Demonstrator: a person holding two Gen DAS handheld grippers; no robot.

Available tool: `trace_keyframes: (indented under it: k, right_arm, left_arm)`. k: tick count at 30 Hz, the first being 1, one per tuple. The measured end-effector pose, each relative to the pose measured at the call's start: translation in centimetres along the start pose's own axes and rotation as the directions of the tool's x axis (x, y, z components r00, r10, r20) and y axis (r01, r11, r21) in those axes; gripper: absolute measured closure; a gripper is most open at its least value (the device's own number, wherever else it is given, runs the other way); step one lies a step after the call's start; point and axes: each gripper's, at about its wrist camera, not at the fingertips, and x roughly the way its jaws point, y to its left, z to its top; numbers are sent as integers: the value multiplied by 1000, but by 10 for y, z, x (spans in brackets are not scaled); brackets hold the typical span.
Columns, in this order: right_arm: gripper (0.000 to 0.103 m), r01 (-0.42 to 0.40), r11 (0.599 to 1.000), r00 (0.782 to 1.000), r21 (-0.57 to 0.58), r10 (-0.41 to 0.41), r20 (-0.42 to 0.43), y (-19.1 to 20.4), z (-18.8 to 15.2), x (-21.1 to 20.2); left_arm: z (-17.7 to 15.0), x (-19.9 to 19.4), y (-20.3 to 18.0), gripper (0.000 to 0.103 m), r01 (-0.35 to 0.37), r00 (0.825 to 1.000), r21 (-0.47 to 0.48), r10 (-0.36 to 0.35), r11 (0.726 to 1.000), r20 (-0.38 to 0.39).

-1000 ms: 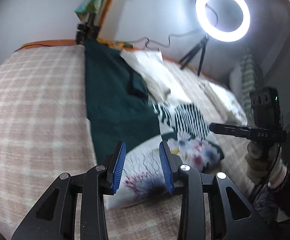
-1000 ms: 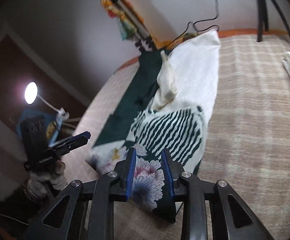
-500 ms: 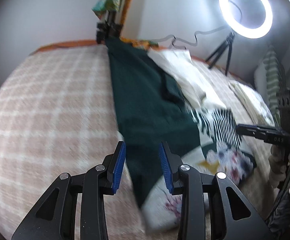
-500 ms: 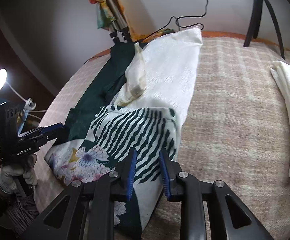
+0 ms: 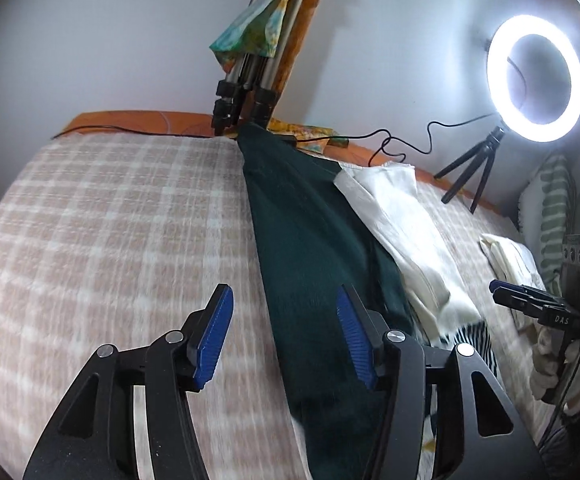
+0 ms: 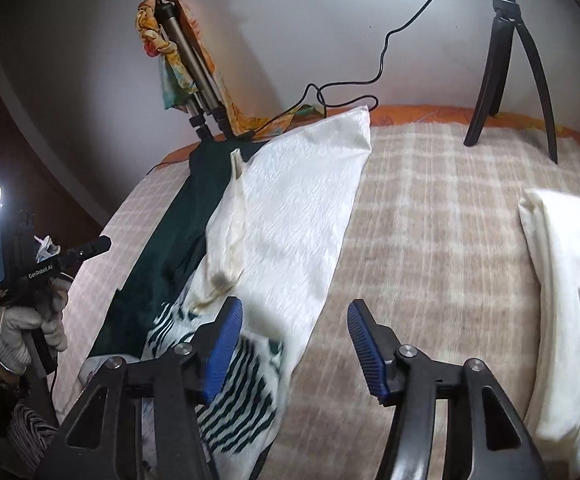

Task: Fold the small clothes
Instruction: 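Open both tools and carry them along the folded strip toward the collar, then close the left tool on the dark green collar end while the right tool grips the cream end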

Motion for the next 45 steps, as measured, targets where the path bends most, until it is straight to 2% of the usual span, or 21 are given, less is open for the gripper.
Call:
trace_keyframes:
  k: [3, 16, 22, 27, 31, 34, 36, 37, 40, 42, 45]
  right_arm:
    - [45, 1, 1000, 1000, 9, 0, -8, -11, 14, 9]
    - [44, 36, 997, 999, 63, -34, -34, -55, 77, 67]
    - [44, 30, 998, 999, 62, -28, -33, -62, 99, 91]
    - [44, 26, 998, 999, 66, -24, -26, -62, 120, 108]
    - [44, 43, 998, 999, 44, -41, -32, -59, 134, 119]
    - [44, 36, 998, 999, 47, -35, -28, -62, 143, 125]
    - [45, 26, 998, 999, 62, -24, -23, -64, 148, 128]
    - [46, 22, 997, 1000, 70, -21, -19, -66, 151, 130]
    - [54, 16, 996, 1000, 84, -14, -18, -69, 156, 135]
    - [66, 5, 996, 1000, 85, -3, -25, -68, 158, 137]
    - [78, 15, 997, 999, 72, -12, -29, -65, 158, 138]
  left_arm:
    - [12, 18, 7, 47, 14, 1000, -30, -15, 999, -24]
    - [56, 88, 25, 47, 25, 998, -71, -29, 997, -59]
    - [84, 108, 38, 47, 45, 998, -86, -49, 995, -41]
    - [108, 128, 37, 47, 17, 999, -48, -19, 999, -51]
    - [121, 138, 38, 47, 13, 999, -53, -16, 999, -50]
    - [125, 142, 38, 52, 27, 998, -43, -29, 999, -52]
    - [127, 145, 35, 65, 28, 998, -27, -30, 999, -57]
    - [127, 147, 35, 67, 31, 998, -22, -32, 999, -56]
    - [129, 149, 34, 79, 44, 998, -30, -45, 999, -54]
    - [131, 151, 33, 86, 47, 998, -35, -49, 998, -48]
    - [132, 153, 32, 94, 52, 998, -37, -54, 998, -36]
